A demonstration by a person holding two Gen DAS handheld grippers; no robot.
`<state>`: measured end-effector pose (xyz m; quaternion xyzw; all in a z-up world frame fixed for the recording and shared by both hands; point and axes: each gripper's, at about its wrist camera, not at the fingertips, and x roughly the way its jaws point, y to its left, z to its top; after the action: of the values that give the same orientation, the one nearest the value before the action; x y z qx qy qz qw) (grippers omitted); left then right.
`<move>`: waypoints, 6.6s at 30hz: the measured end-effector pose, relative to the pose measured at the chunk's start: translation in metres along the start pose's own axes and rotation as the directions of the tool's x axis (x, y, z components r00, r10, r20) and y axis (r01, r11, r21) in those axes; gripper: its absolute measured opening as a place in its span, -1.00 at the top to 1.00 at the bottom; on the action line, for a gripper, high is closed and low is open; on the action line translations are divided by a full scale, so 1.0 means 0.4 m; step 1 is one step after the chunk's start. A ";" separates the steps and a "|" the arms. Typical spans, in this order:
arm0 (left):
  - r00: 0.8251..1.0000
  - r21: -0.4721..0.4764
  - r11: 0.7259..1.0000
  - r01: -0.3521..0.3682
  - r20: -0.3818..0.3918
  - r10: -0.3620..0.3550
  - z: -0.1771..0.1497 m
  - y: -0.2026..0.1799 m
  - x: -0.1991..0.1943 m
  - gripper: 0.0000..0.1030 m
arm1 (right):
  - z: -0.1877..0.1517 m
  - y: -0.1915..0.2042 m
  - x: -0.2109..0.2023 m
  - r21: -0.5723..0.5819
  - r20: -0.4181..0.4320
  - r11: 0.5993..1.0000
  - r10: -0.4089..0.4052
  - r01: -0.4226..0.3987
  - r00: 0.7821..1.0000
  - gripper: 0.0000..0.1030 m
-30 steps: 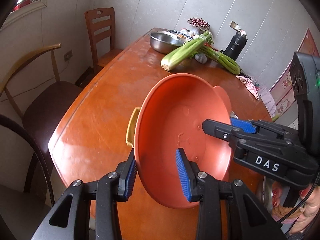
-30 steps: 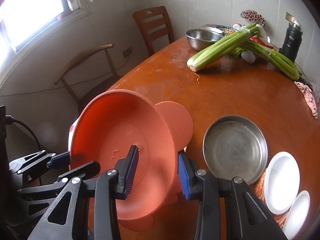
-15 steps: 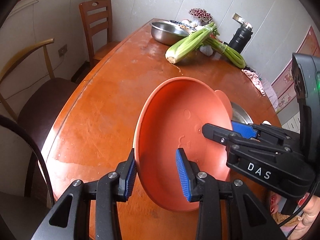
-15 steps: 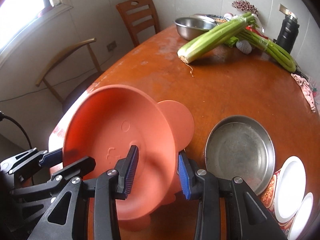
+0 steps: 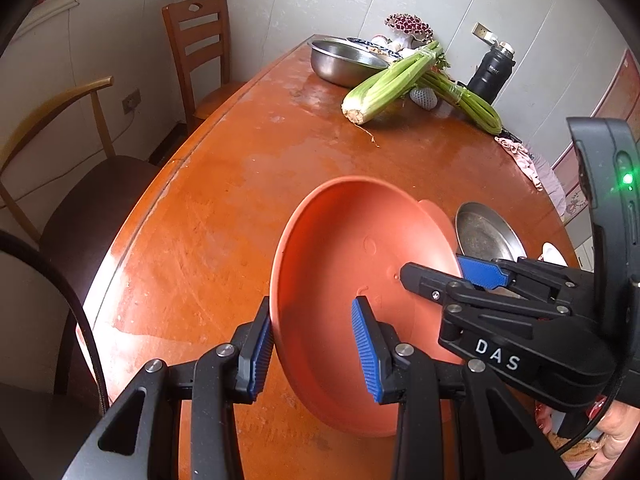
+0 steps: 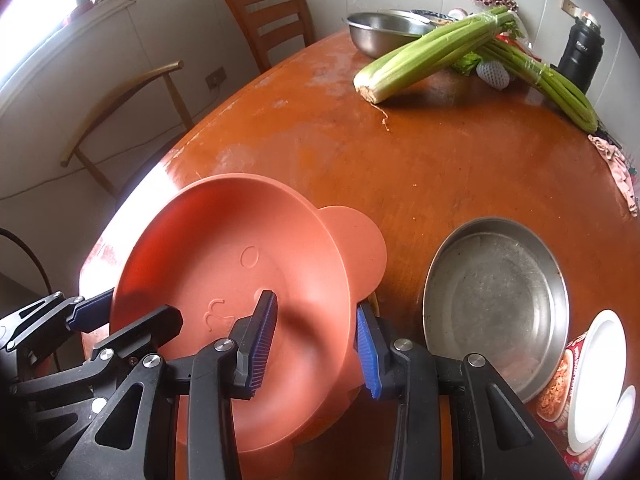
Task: Organize plates and bowls
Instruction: 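Grasp the orange bear plate rim with the left gripper and lift it, then lower the orange bear plate onto the yellow shell plate, open left gripper, then move the left gripper to the steel pan rim and grasp it, then carry the steel pan with the left gripper onto the orange bear plate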
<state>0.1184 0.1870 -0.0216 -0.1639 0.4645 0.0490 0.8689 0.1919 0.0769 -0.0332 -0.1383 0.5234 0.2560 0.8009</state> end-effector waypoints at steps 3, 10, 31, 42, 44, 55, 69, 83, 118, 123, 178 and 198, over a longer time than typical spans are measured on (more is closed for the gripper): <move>1.000 0.002 1.000 -0.016 -0.008 0.016 -0.001 0.000 0.009 0.27 | -0.002 0.000 0.009 0.001 -0.004 1.000 -0.009 0.009 1.000 0.23; 0.999 0.002 1.000 -0.024 -0.023 0.024 -0.006 0.002 0.024 0.27 | -0.002 -0.002 0.009 0.009 0.000 1.000 -0.004 0.004 1.000 0.23; 0.997 0.051 0.997 -0.059 -0.042 0.061 -0.014 -0.012 0.040 0.25 | -0.008 -0.018 -0.023 0.050 0.023 0.999 -0.005 0.003 1.000 0.23; 0.996 0.039 0.996 -0.075 -0.038 0.077 -0.012 -0.004 0.038 0.19 | -0.007 -0.043 -0.078 0.085 0.081 0.996 -0.029 0.022 0.996 0.11; 0.997 0.037 0.997 -0.070 -0.029 0.071 -0.011 -0.005 0.027 0.19 | -0.009 -0.044 -0.087 0.090 0.087 0.996 -0.022 0.014 0.996 0.11; 0.998 0.077 0.996 -0.040 0.054 0.036 0.004 -0.051 -0.065 -0.10 | -0.030 -0.058 -0.175 0.116 0.156 0.992 0.021 -0.039 0.988 0.02; 0.996 0.150 0.988 -0.022 0.086 0.009 0.001 -0.159 -0.106 -0.13 | -0.095 -0.140 -0.275 0.173 0.213 0.984 0.009 -0.047 0.977 -0.01; 0.996 0.228 0.974 -0.019 0.085 -0.001 0.003 -0.271 -0.106 -0.13 | -0.167 -0.226 -0.319 0.228 0.218 0.971 0.028 -0.079 0.976 -0.01; 0.987 0.356 0.932 0.070 -0.160 -0.013 0.191 -0.410 0.228 -0.13 | -0.202 -0.386 -0.127 0.518 0.024 0.854 0.034 -0.041 0.999 -0.01; 0.982 0.350 0.933 0.086 -0.186 -0.021 0.194 -0.407 0.269 -0.12 | -0.191 -0.386 -0.124 0.511 0.025 0.859 -0.006 -0.008 1.000 -0.02; 0.995 0.297 0.950 0.096 -0.065 -0.081 0.148 -0.321 0.045 0.49 | -0.181 -0.271 -0.251 0.405 0.155 0.913 -0.020 -0.045 0.988 -0.02; 0.996 0.198 0.979 0.054 0.062 -0.067 0.110 -0.178 -0.111 0.49 | -0.157 -0.112 -0.318 0.261 0.225 0.962 0.021 -0.081 0.974 -0.02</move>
<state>0.1452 0.1374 0.0547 -0.0896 0.4318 -0.0179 0.8973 0.1279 -0.0246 0.0543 0.0146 0.4650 0.2171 0.8582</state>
